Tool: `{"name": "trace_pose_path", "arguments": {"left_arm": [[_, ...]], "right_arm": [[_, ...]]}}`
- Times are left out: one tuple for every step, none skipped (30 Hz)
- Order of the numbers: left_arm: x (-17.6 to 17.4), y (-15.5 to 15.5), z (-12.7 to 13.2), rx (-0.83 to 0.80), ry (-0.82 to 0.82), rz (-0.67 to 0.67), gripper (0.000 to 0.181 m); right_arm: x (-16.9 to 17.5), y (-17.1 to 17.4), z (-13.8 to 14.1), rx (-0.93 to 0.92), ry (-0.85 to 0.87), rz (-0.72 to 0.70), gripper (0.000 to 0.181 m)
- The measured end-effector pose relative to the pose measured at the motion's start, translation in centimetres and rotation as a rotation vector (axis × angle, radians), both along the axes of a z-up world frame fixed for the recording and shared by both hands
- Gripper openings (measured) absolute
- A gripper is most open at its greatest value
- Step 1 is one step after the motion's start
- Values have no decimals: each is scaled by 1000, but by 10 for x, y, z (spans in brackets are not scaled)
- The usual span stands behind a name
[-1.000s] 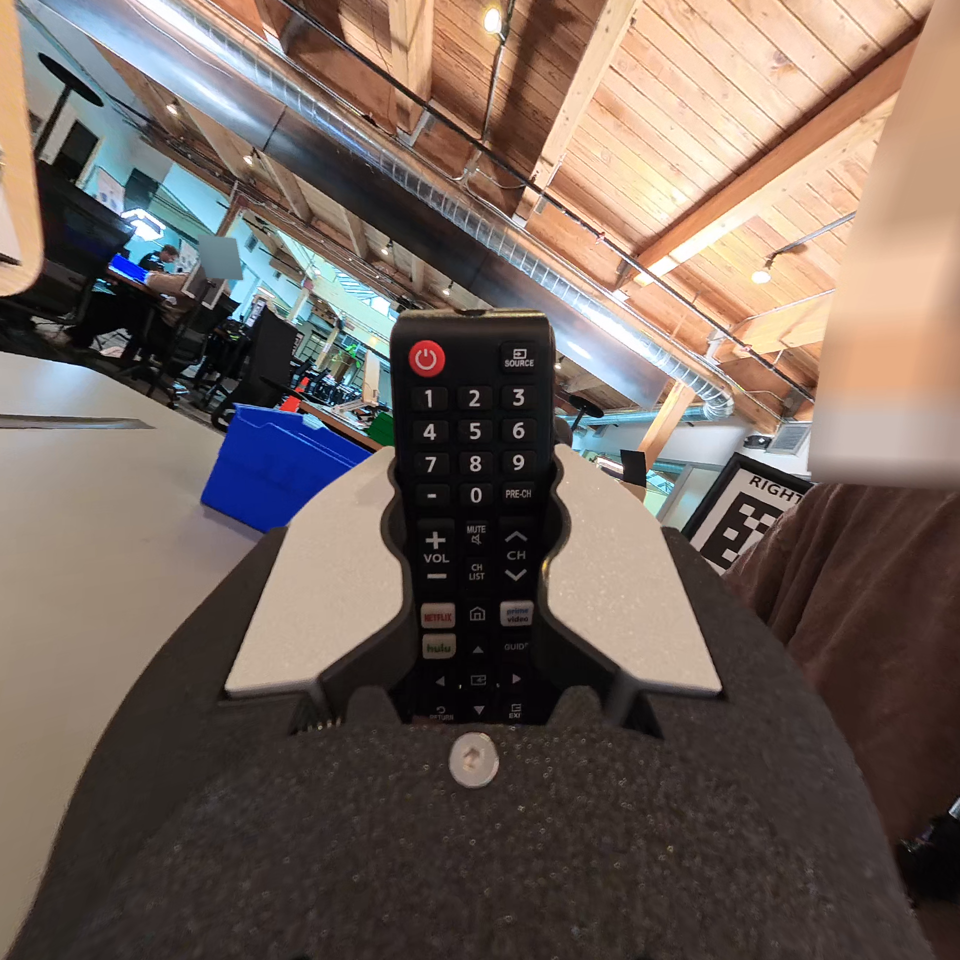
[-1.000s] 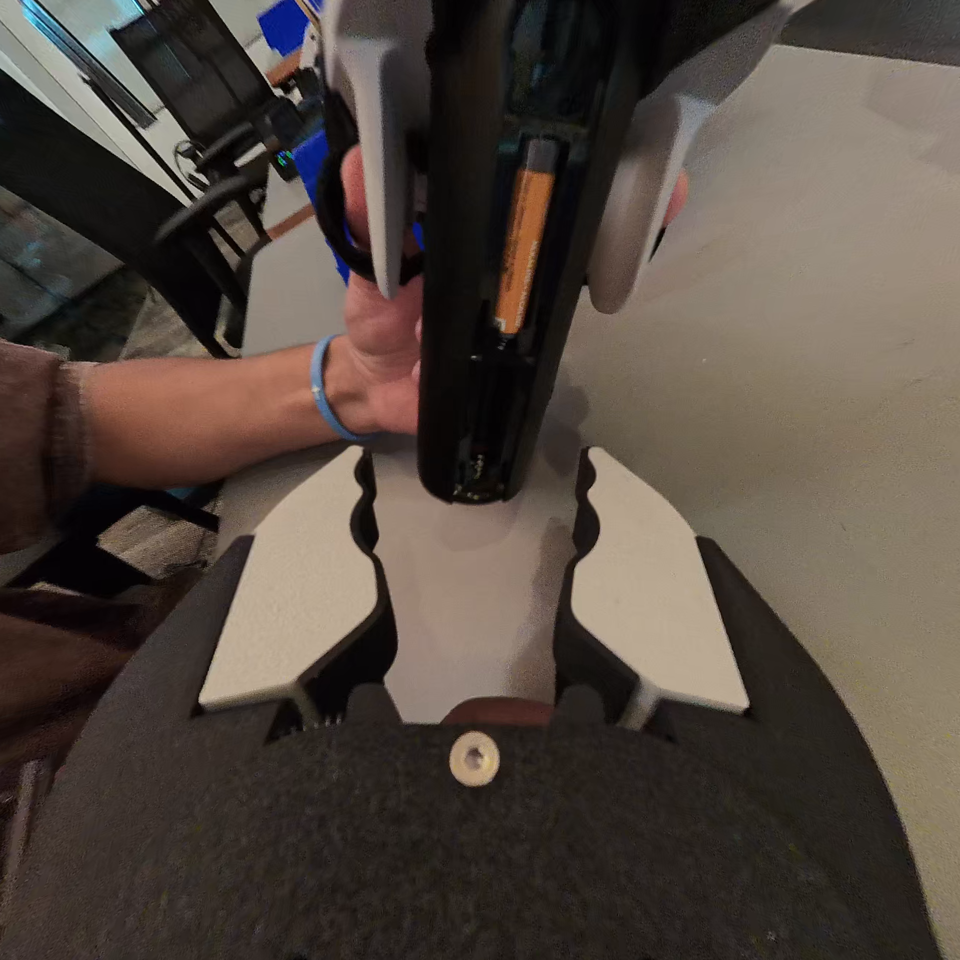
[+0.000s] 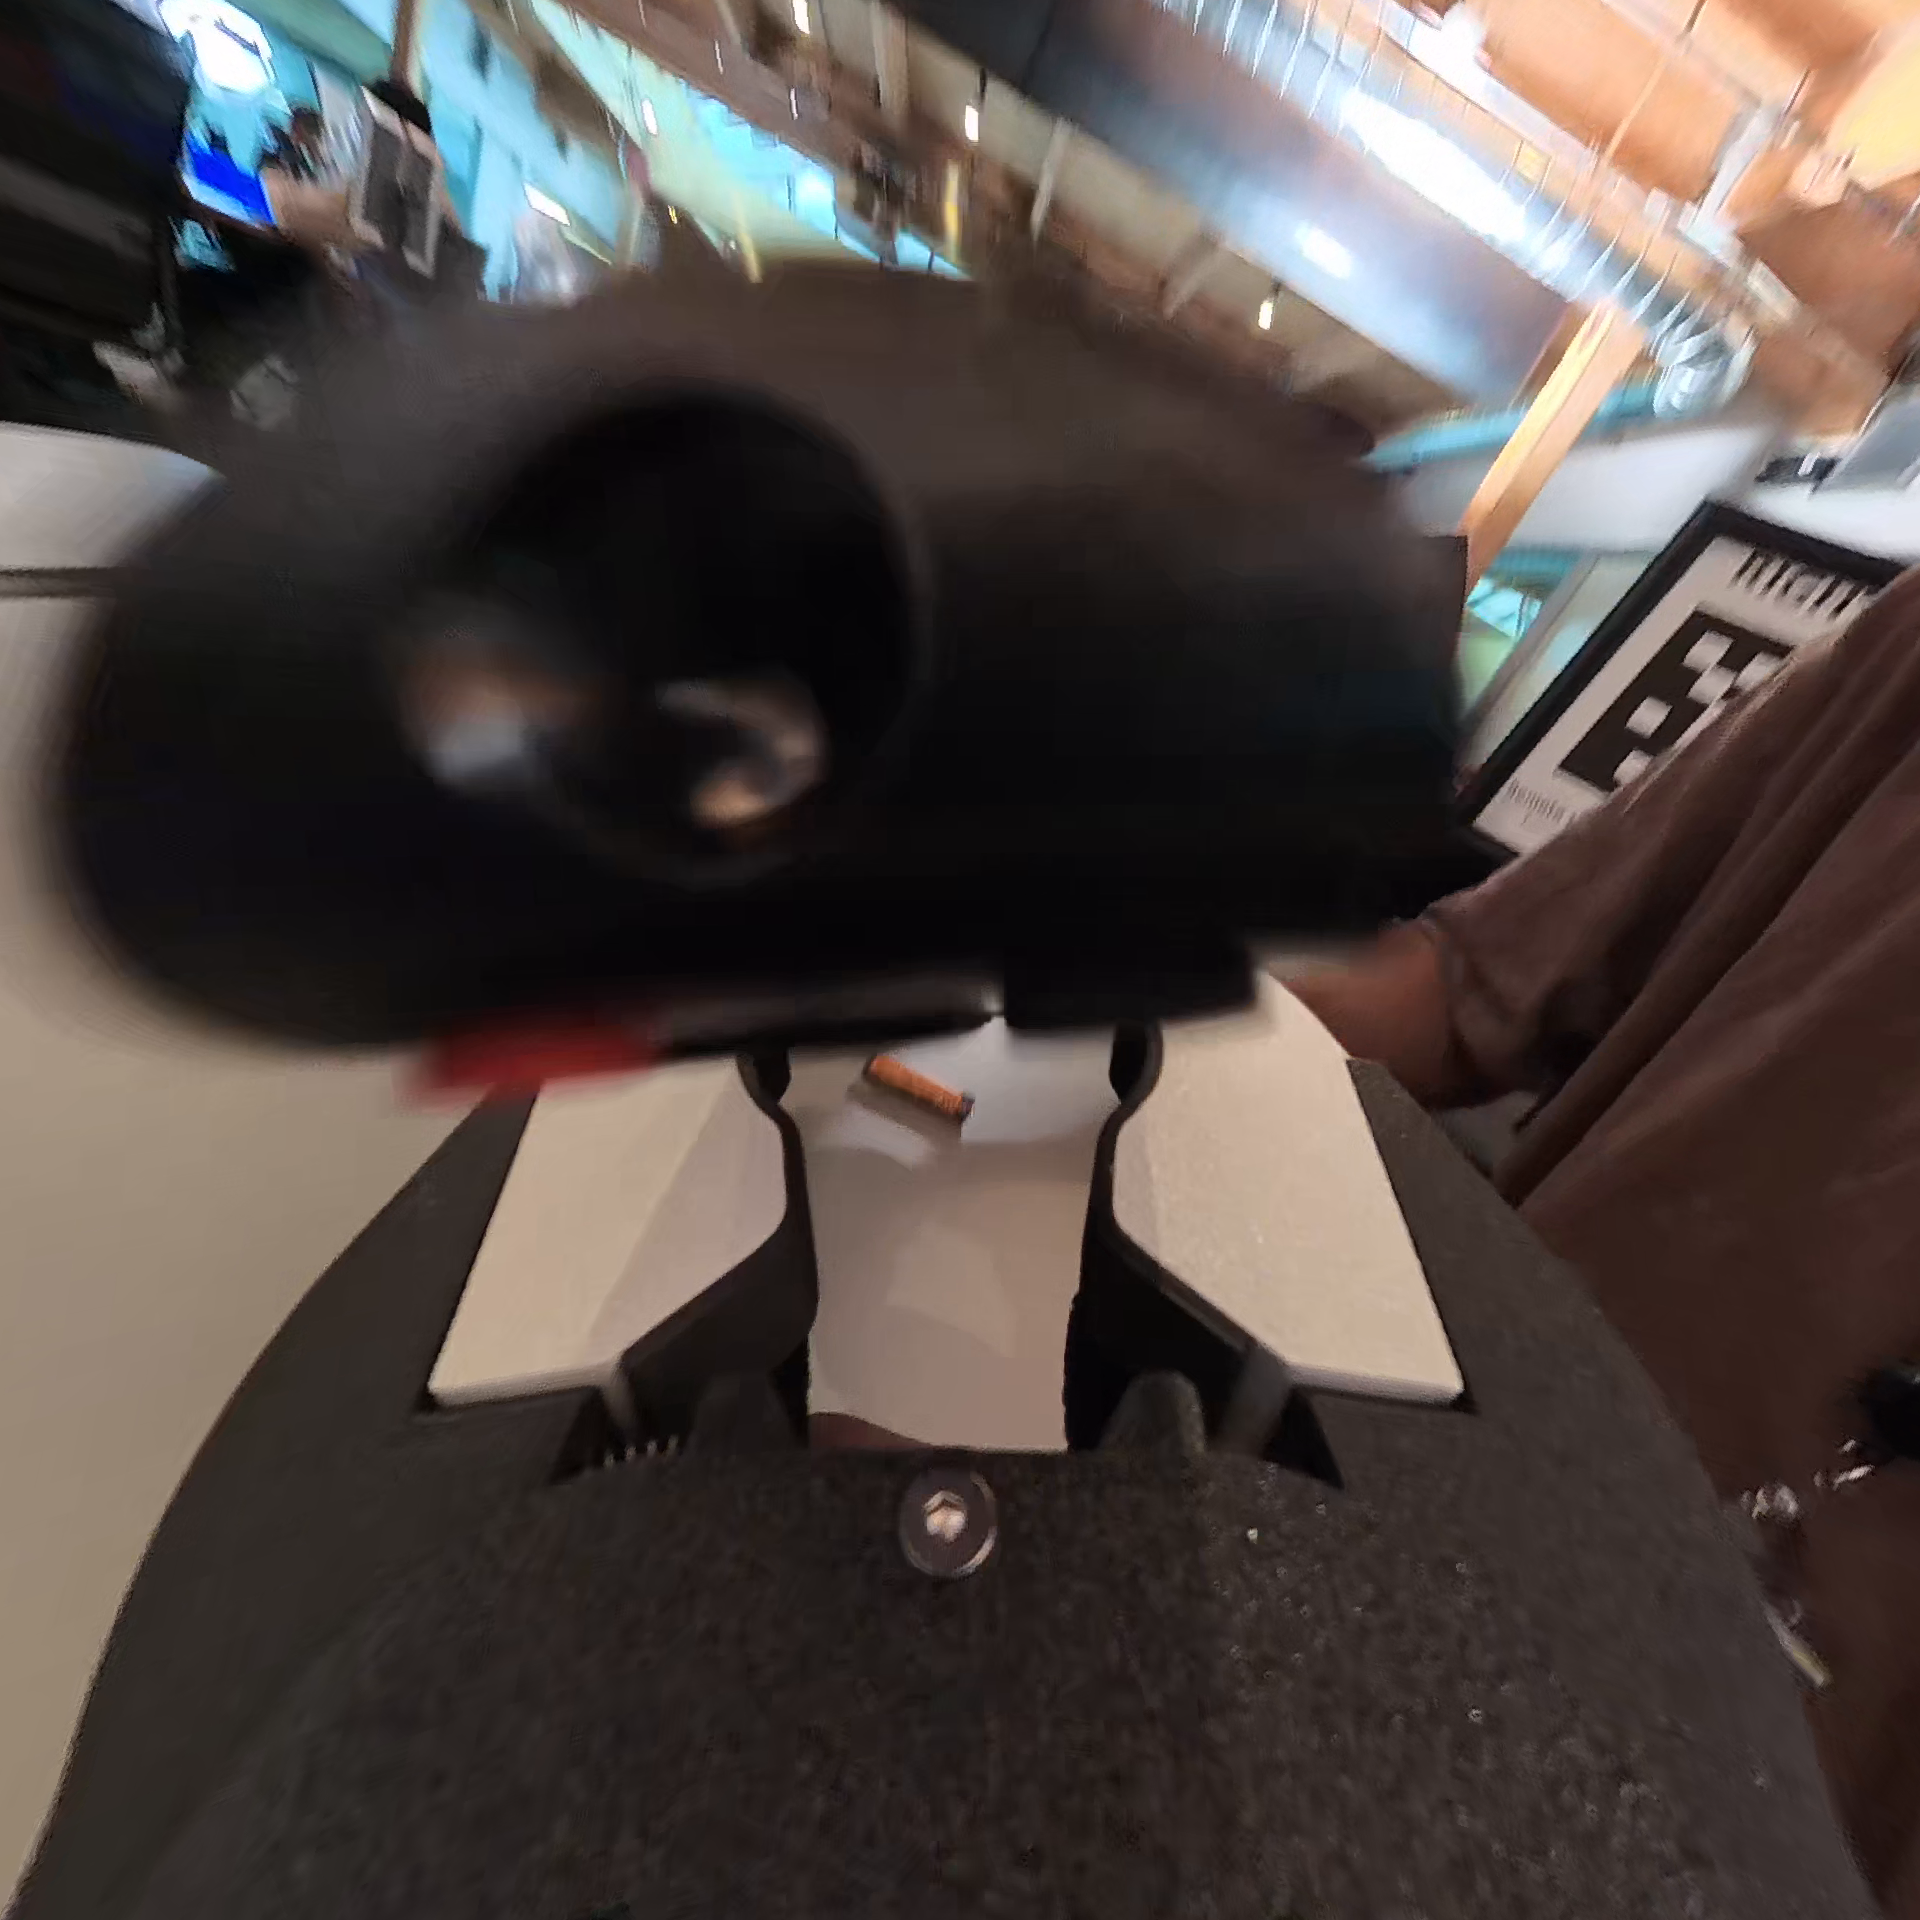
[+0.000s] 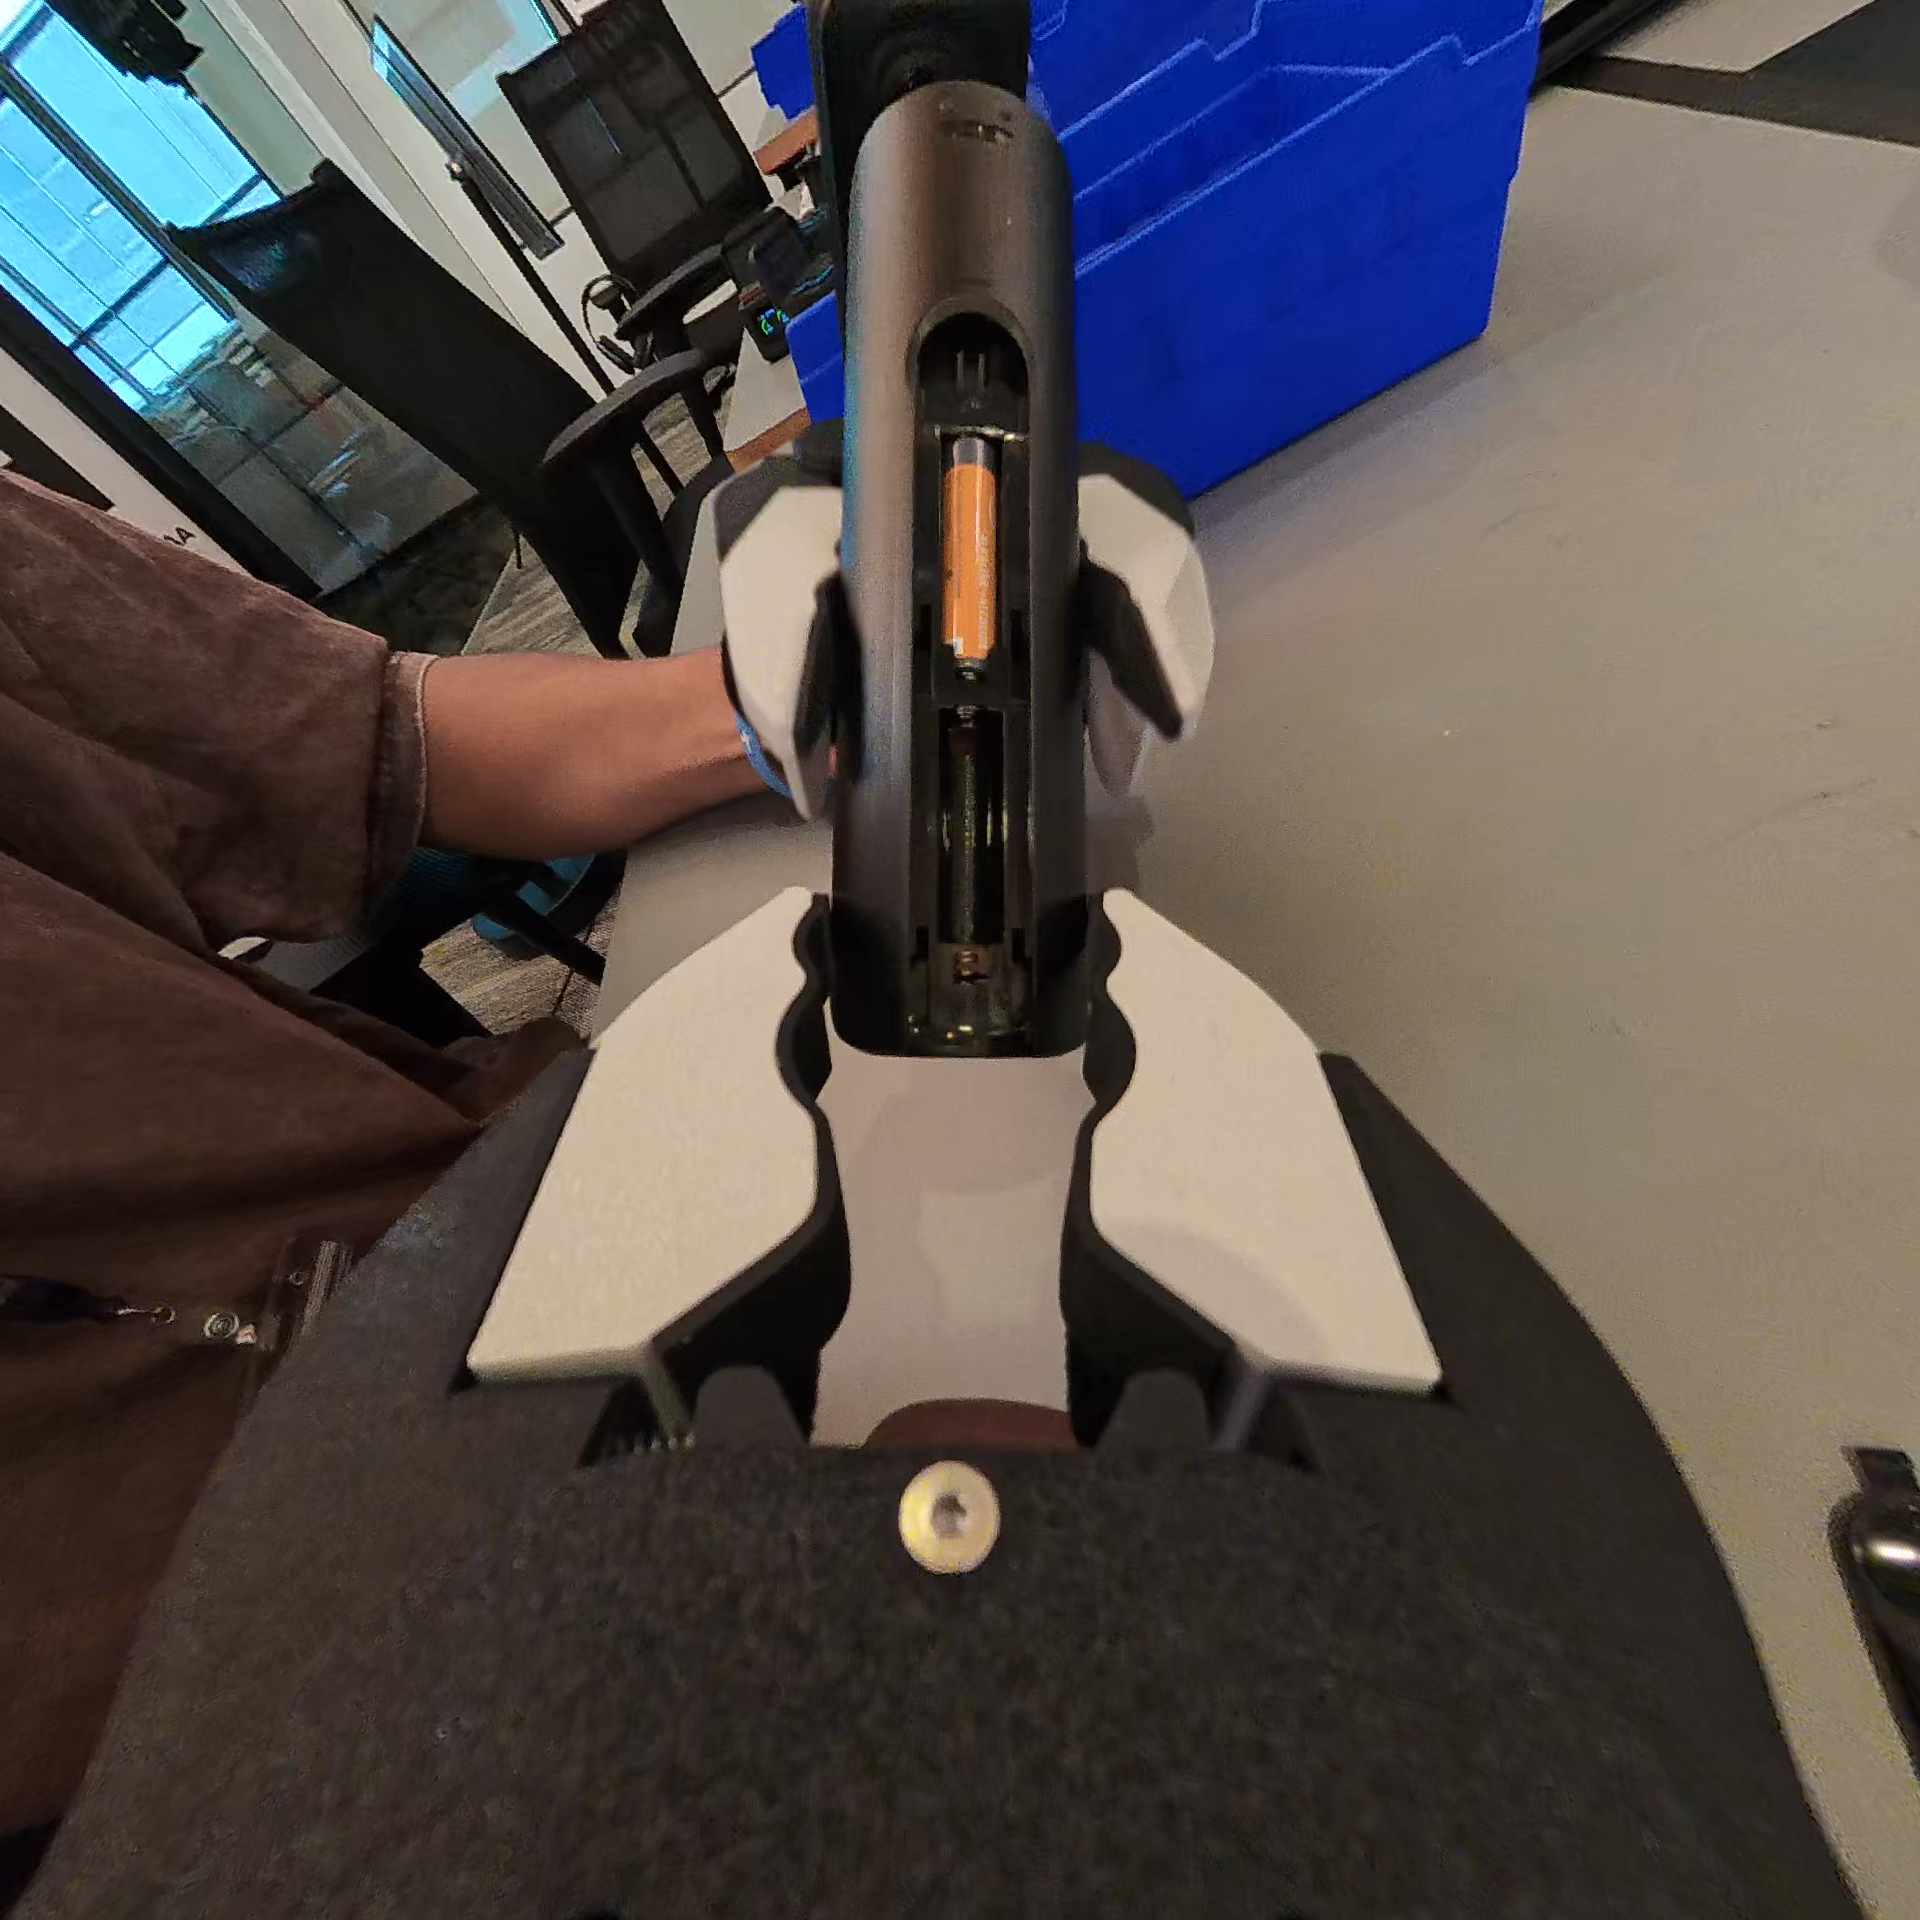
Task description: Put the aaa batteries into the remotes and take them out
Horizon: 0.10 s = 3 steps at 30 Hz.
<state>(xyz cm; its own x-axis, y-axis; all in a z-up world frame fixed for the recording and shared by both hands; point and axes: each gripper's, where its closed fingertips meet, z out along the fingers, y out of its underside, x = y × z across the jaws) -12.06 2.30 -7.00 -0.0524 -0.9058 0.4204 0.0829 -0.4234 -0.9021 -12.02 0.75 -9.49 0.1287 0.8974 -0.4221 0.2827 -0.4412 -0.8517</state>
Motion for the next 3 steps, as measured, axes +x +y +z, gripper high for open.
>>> {"name": "trace_pose_path", "arguments": {"left_arm": [[3,-2,-4,9,24,-3,59],[4,-2,-6,17,40,-4,58],[5,-2,-8,19,50,-10,58]], "right_arm": [[-1,0,-1,0,-1,2,46],[0,1,-3,3,-13,4,46],[0,1,-4,7,-20,6,46]]}}
